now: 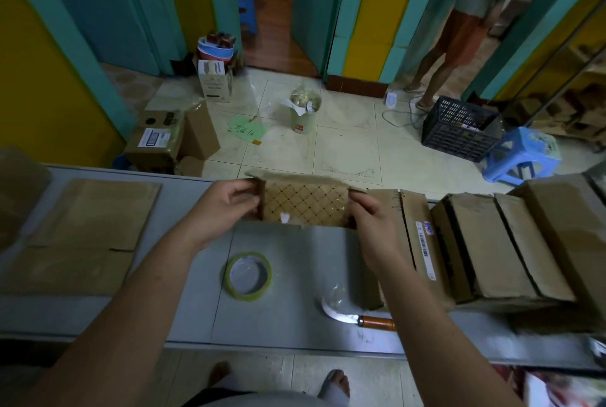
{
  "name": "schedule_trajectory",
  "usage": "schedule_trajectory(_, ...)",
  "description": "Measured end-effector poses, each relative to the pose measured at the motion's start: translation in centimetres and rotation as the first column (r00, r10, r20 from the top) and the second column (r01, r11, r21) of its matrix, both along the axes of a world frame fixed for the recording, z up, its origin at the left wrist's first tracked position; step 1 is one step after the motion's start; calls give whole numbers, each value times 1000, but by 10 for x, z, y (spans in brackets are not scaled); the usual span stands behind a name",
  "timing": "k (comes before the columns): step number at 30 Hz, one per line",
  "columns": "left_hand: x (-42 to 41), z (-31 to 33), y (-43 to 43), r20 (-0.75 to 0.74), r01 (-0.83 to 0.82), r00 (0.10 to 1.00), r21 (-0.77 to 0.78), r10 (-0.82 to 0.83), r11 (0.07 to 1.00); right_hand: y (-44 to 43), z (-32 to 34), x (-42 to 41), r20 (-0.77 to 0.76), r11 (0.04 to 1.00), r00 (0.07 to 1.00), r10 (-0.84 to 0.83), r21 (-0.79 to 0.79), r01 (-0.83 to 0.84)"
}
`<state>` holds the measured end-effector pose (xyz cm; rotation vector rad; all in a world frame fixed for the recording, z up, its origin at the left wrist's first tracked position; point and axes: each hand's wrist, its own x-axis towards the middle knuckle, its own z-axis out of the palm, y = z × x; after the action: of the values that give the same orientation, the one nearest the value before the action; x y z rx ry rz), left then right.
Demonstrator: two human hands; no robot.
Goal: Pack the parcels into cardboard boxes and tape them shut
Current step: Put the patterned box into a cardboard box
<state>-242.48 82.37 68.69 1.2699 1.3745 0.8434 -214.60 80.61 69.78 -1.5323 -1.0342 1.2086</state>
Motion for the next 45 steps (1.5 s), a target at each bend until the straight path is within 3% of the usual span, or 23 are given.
schedule_trajectory(3,11,4,2,-31,-112,993,107,116,988,0,6,-3,-34,999,999,-16,44,17)
schedule_trajectory(5,19,2,3,14,-171,985,95,170,981,1,3,-3,-55,999,998,38,37,-36)
schedule_trajectory(9,30,-21,2,242,-229,935,-145,259,963,-1,-30,-2,-152,996,987,44,-68,-55)
schedule_trajectory(13,40,-51,-4,152,-208,951,-325,268,923,-1,-72,1,-134,954,972,-190,-258,151)
schedule_trajectory(17,46,-65,-6,104,-237,945,-431,309,871,-6,-92,11,-141,901,955,-261,-391,188)
schedule_trajectory(21,51,-73,-6,53,-240,953,-463,297,853,-17,-101,13,-106,915,971,-217,-368,164)
schedule_trajectory(24,51,-79,-5,3,-202,973,-469,230,860,-16,-103,11,-51,927,982,-181,-341,154)
schedule_trajectory(35,56,-88,-1,25,-223,966,-416,256,882,-12,-106,9,40,944,993,-107,-309,114)
schedule_trajectory(41,50,-95,-2,-24,-229,973,-255,231,939,-16,-110,11,38,961,994,-106,-252,112)
schedule_trajectory(45,48,-98,-2,-24,-209,977,-312,212,927,-18,-108,12,82,978,995,-51,-199,66)
